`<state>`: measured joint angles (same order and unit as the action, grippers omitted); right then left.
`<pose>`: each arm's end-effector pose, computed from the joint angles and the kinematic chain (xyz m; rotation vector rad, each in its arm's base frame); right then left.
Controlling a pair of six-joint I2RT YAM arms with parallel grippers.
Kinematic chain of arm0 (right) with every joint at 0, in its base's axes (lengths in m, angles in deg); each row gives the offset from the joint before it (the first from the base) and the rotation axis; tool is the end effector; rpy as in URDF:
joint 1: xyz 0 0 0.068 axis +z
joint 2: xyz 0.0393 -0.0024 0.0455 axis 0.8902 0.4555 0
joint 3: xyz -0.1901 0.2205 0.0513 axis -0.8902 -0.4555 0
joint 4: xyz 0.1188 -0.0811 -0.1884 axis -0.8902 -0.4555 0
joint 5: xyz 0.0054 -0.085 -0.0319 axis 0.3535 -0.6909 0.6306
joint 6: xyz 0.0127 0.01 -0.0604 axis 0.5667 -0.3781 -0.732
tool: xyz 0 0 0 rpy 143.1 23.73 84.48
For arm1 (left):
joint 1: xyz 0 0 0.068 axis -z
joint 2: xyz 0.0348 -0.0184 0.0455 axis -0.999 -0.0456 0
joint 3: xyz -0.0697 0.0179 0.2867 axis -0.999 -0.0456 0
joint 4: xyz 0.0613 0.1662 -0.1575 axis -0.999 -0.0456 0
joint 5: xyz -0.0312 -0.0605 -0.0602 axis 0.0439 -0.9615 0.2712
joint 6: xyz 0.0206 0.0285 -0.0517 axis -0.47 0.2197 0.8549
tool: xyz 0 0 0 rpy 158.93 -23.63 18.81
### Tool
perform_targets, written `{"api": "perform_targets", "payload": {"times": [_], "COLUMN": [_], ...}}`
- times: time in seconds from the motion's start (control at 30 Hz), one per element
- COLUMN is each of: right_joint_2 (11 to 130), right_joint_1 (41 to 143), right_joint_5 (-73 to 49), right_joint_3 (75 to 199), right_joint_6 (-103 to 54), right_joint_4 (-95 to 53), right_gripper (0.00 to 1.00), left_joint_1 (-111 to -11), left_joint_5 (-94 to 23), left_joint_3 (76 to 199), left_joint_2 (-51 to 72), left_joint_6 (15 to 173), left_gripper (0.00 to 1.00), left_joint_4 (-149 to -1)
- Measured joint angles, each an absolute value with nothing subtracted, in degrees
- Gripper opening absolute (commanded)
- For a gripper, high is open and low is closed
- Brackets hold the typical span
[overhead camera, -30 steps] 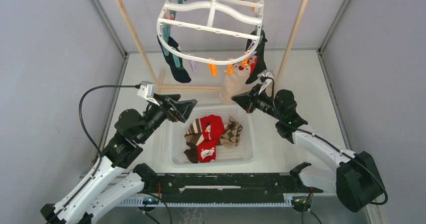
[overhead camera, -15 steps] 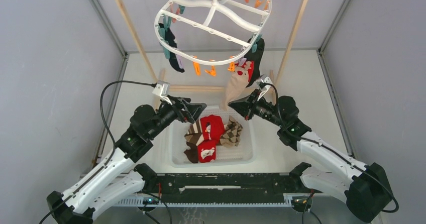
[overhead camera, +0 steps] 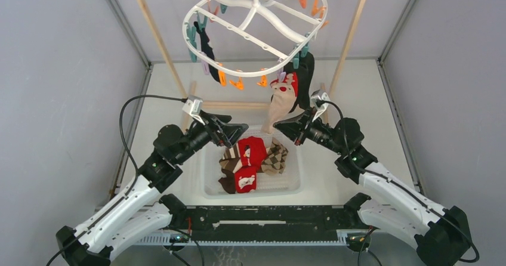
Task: Remove the socks clipped to the hanger
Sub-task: Remove the sock from the hanger.
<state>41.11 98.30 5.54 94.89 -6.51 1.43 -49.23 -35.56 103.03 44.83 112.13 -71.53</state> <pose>0.1384 0.1231 0.3375 -0.5164 1.5350 1.1558 0.1105 -0.0955 0.3528 0.2362 1.6149 -1.0424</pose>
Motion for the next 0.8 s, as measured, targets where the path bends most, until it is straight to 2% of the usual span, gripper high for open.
{"api": "perform_targets", "payload": {"times": [0.53, 0.8], "right_joint_2": [30.9, 31.5], "right_joint_1": [98.3, 98.7], "right_joint_5": [4.8, 3.7], "right_joint_3": [94.9, 94.9], "right_joint_6": [-6.4, -3.4], "right_joint_4": [-4.5, -4.0], "right_gripper": [0.0, 0.0], "left_joint_1": [-48.9, -43.7], "left_joint_5": [-38.3, -38.3], "left_joint_3": [103.0, 103.0], "left_joint_2": [49.2, 47.3], "left_joint_6": [112.8, 113.2], "left_gripper": [1.0, 1.0], "left_joint_4": [-71.4, -69.7]}}
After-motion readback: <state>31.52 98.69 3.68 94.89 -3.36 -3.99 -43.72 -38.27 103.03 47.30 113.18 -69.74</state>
